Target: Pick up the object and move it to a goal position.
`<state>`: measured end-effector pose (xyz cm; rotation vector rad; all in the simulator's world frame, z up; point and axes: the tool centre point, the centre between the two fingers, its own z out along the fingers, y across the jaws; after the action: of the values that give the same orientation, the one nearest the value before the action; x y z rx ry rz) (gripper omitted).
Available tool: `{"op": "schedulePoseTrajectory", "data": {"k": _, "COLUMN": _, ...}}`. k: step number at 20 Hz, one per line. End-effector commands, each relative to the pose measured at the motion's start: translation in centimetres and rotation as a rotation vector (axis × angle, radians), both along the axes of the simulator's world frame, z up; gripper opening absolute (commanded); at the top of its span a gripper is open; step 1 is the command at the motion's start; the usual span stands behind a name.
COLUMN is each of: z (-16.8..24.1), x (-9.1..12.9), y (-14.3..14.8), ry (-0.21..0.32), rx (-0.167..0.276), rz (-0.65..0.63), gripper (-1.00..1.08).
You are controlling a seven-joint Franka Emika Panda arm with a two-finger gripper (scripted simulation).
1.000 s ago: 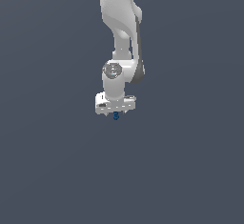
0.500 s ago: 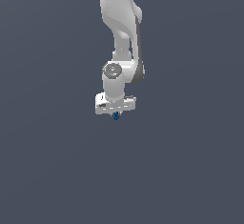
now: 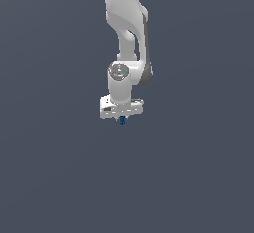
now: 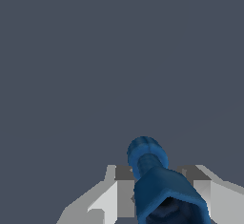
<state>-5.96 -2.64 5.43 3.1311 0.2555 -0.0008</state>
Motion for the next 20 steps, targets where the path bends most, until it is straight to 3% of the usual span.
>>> {"op": "schedulePoseTrajectory", "data": {"k": 1, "z": 1.0, "x": 0.5, "y": 0.6, "ry": -0.001, "rx": 0.000, "rz": 0.001, "gripper": -1.00}}
{"op": "schedulePoseTrajectory", "data": {"k": 12, "z": 7.4, "x": 3.9, "y": 4.5, "ry": -0.001, "rx": 0.000, "rz": 0.001, "gripper": -1.00}}
{"op": "schedulePoseTrajectory", "data": {"k": 20, "z": 9.2, "x": 5.0, "y": 5.6, "ry": -0.001, "rx": 0.000, "rz": 0.001, "gripper": -1.00}}
